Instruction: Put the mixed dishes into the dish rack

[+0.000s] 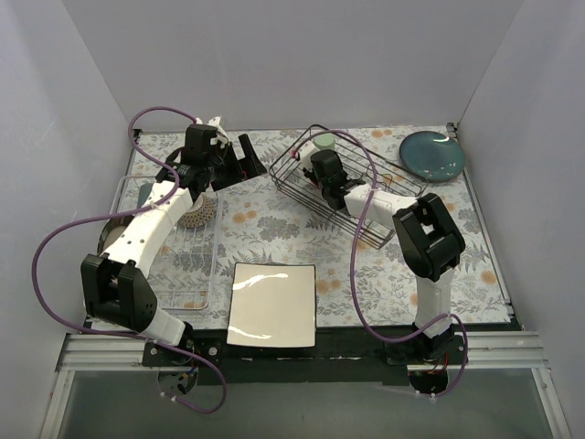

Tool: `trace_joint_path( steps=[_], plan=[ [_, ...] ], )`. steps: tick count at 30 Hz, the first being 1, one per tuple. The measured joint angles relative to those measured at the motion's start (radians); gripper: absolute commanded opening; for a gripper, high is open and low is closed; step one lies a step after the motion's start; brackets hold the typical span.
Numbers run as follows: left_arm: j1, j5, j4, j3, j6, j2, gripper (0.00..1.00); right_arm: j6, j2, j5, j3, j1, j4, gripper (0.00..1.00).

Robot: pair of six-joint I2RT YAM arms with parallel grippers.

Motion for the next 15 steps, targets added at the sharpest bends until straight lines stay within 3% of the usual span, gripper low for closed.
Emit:
trace_joint_path(
  steps=[9, 15],
  plan=[
    [0.002, 0.005, 0.000, 0.000, -0.003, 0.000, 0.98, 0.032, 0.000, 0.009, -0.002, 0.048, -0.023, 0.66],
    [0.006, 0.011, 0.001, -0.001, -0.010, 0.000, 0.98, 0.039, 0.000, 0.043, -0.002, 0.071, -0.023, 0.73]
  ],
)
